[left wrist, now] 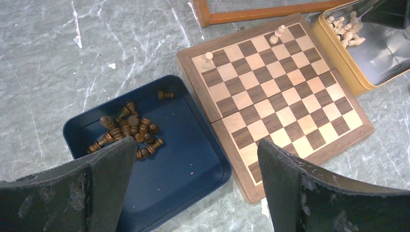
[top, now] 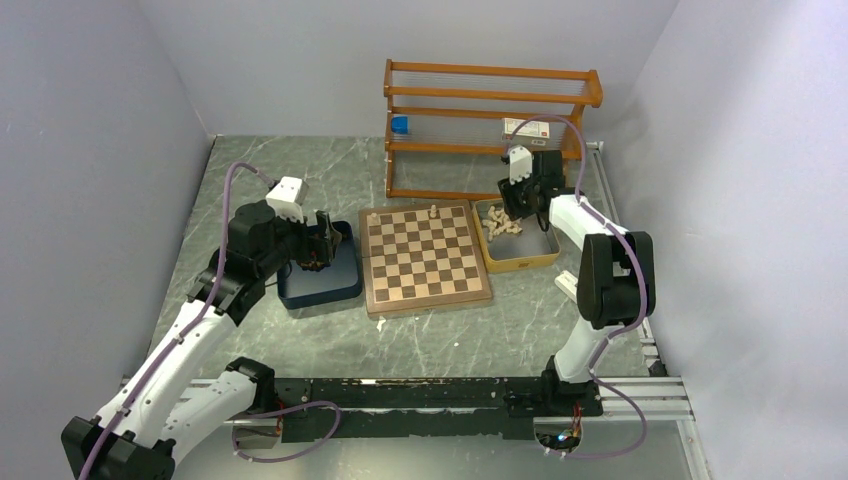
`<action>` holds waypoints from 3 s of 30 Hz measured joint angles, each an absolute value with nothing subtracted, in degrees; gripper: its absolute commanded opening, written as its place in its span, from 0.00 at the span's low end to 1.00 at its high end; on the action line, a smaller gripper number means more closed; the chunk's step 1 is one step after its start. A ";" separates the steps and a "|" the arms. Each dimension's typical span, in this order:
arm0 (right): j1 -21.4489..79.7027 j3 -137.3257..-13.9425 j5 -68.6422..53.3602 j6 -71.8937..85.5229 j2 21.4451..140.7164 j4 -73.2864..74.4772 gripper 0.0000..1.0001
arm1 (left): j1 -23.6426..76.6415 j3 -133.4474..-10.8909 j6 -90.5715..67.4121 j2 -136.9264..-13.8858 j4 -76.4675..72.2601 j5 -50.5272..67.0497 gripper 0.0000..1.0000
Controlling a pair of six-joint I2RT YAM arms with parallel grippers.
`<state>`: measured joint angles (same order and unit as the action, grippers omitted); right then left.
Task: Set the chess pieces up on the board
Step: Pick up the chess piece from the storage box, then place the chess piece on the chessboard.
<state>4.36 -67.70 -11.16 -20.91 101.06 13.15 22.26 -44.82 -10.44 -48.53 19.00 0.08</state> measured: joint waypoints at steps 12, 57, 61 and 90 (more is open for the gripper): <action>4.34 -67.70 -11.20 -23.20 104.53 12.16 0.39 | 22.28 -44.82 -10.44 -48.53 18.74 0.08 1.00; 6.90 -77.49 -6.35 -14.28 97.43 21.39 0.09 | 22.31 -44.82 -10.28 -47.55 18.79 -0.25 1.00; 9.23 -79.81 -4.25 -11.62 97.43 23.59 0.08 | 22.31 -44.82 -10.28 -47.22 18.79 -0.69 1.00; 37.12 -100.68 6.20 14.44 114.34 28.67 0.07 | 22.31 -44.82 -9.82 -45.41 19.14 -3.53 1.00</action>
<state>37.12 -100.68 6.20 14.44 114.34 28.67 22.31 -44.82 -9.82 -45.41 19.14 -3.53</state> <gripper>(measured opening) 0.140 0.995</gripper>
